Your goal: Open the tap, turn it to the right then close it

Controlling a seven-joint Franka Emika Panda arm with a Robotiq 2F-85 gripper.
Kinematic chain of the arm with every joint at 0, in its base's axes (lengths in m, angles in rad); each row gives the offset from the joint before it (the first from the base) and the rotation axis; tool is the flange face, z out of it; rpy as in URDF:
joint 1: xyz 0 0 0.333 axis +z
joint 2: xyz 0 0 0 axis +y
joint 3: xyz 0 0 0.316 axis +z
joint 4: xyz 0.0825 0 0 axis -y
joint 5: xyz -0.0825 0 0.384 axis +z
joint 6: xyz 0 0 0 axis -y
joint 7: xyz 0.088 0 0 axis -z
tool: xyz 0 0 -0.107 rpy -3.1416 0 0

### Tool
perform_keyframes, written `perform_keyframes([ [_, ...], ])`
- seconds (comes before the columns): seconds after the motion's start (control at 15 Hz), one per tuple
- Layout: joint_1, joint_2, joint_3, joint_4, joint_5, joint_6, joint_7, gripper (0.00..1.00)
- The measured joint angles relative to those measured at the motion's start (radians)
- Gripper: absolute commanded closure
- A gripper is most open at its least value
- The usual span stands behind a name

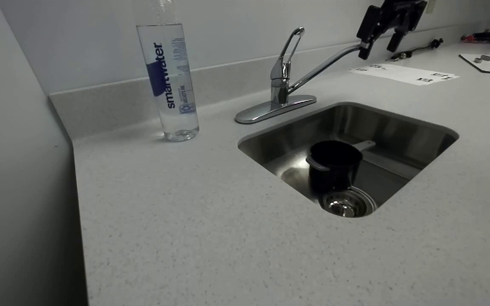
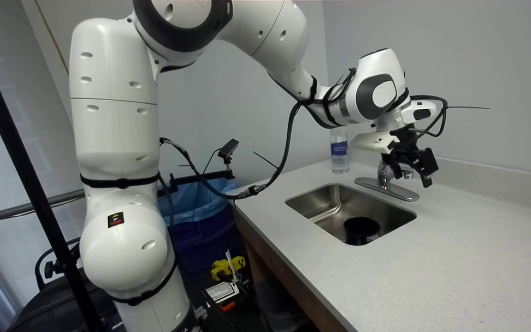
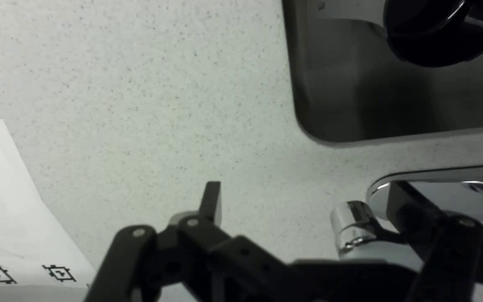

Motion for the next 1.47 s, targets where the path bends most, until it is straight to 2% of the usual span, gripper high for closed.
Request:
perform_keyframes([
  [0.8, 0.002, 0.115, -0.025, 0.159, -0.108, 0.007, 0.066, 0.00],
  [1.2, 0.020, 0.147, -0.056, 0.256, -0.184, 0.083, 0.134, 0.00],
  [1.47, 0.034, 0.152, -0.080, 0.306, -0.193, 0.128, 0.164, 0.00],
])
